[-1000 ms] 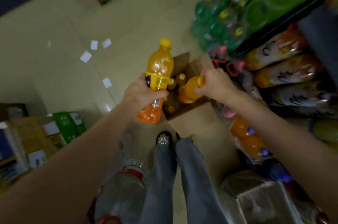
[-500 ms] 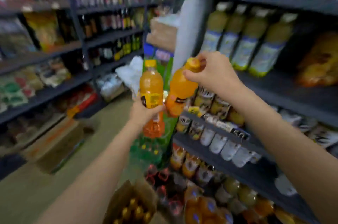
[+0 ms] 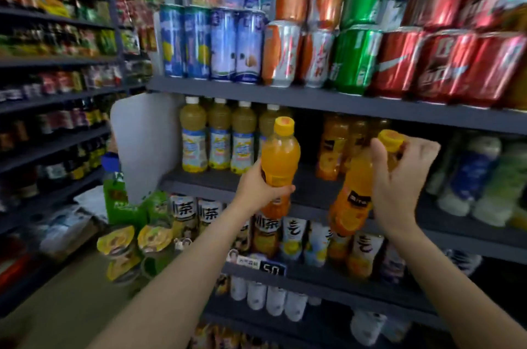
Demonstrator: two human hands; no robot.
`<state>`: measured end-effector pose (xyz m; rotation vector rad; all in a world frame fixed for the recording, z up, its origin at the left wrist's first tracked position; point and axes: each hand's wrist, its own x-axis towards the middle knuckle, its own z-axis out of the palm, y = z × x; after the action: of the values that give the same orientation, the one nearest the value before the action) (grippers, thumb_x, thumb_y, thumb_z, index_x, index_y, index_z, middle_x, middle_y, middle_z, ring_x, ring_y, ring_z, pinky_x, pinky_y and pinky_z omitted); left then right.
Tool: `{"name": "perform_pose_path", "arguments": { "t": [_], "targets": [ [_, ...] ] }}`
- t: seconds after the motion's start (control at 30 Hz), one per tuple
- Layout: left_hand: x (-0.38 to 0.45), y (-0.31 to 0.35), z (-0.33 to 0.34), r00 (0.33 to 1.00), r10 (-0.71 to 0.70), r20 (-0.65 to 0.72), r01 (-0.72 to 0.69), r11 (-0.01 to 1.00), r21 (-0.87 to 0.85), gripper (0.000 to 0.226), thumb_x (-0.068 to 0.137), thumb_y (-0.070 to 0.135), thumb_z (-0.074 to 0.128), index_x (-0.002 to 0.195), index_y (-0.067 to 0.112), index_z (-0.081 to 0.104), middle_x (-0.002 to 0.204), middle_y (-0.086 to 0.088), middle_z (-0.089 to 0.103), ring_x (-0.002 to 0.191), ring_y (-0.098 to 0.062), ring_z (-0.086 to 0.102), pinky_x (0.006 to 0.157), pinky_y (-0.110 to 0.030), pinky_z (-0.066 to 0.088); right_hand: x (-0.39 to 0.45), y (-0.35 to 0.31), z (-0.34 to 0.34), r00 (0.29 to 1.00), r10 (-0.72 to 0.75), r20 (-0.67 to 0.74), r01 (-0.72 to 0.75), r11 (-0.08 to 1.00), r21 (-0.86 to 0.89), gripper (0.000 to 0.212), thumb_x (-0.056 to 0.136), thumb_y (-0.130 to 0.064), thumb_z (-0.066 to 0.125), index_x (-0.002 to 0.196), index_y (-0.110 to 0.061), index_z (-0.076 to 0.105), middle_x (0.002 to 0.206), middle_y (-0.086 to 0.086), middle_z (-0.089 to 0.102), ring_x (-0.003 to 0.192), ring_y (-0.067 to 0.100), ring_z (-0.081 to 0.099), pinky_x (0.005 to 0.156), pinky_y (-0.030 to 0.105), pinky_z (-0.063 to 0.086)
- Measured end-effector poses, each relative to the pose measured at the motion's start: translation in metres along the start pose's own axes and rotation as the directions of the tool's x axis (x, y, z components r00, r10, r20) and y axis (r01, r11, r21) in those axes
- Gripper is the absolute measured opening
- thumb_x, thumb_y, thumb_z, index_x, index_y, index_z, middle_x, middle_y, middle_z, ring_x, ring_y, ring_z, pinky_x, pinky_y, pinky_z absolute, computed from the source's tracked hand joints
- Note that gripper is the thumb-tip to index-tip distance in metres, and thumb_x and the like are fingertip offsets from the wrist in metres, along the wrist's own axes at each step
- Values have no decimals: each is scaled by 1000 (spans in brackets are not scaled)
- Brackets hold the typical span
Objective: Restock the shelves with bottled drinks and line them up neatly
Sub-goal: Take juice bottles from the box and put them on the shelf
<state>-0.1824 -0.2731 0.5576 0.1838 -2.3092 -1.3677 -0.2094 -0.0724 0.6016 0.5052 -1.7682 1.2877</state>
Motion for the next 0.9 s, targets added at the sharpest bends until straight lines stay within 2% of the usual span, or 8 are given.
{"name": "perform_pose_path", "arguments": {
  "t": [0.13, 0.3, 0.47, 0.57, 0.63, 0.67, 0.77, 0.9],
  "targets": [
    [28, 9, 44, 1000, -18, -4, 18, 1000, 4, 64, 66, 24, 83, 120, 11, 51, 110, -1, 59, 106, -16, 55, 84, -30, 44, 22, 47, -7, 999, -49, -8, 49, 998, -39, 30, 93, -24, 53, 100, 5, 50, 101, 12, 32, 89, 2, 30, 86, -3, 24],
    [53, 12, 72, 996, -88, -2, 88, 996, 21, 60, 68, 25, 81, 119, 15, 50, 115, -5, 60, 108, -19, 54, 84, -27, 42, 46, 84, 9, 999, 36, -34, -37, 999, -40, 32, 93, -23, 54, 101, 7, 51, 104, 12, 33, 92, 4, 32, 84, -6, 23],
    [72, 12, 82, 985, -172, -17, 173, 985, 26, 59, 71, 29, 78, 121, 19, 50, 120, -6, 60, 113, -23, 54, 92, -32, 44, 68, 92, 36, 988, 153, -27, -154, 986, -60, 46, 93, -24, 55, 122, 10, 46, 136, 26, 30, 111, 6, 36, 86, -12, 13],
    [76, 10, 85, 984, -179, -17, 180, 983, 42, 64, 71, 32, 77, 125, 19, 47, 120, -6, 60, 114, -25, 54, 98, -40, 44, 60, 98, 45, 982, 178, 60, -170, 978, -117, 57, 87, -27, 63, 126, 9, 42, 135, 24, 31, 113, 26, 45, 87, 3, 24],
    [76, 6, 86, 984, -176, -16, 176, 984, 19, 68, 70, 33, 78, 128, 19, 45, 118, -5, 61, 114, -25, 54, 98, -42, 44, 39, 109, 43, 964, 201, 172, -181, 975, -128, 69, 79, -22, 73, 131, 6, 36, 128, 16, 36, 108, 15, 43, 83, 8, 29],
    [75, 5, 87, 985, -169, -18, 169, 986, 6, 67, 70, 32, 78, 128, 19, 45, 116, -4, 61, 113, -25, 54, 98, -43, 43, 25, 117, 41, 941, 248, 229, -220, 965, -141, 74, 76, -20, 76, 132, 3, 34, 124, 13, 40, 108, 12, 44, 83, 12, 32],
    [74, 4, 87, 987, -158, -20, 157, 987, -15, 64, 71, 30, 78, 125, 19, 45, 116, -3, 61, 113, -24, 54, 99, -42, 43, -6, 137, 33, 842, 442, 310, -395, 896, -203, 64, 72, -23, 78, 117, -2, 39, 112, 14, 53, 111, 31, 52, 83, 32, 43],
    [77, 6, 85, 988, -157, 11, 157, 988, -5, 67, 70, 32, 78, 126, 20, 45, 121, -4, 60, 115, -24, 53, 100, -43, 42, 10, 155, 33, 749, 618, 239, -525, 774, -355, 67, 75, -37, 74, 121, -6, 37, 126, 16, 47, 127, 37, 30, 105, 52, 25]
  ]
}}
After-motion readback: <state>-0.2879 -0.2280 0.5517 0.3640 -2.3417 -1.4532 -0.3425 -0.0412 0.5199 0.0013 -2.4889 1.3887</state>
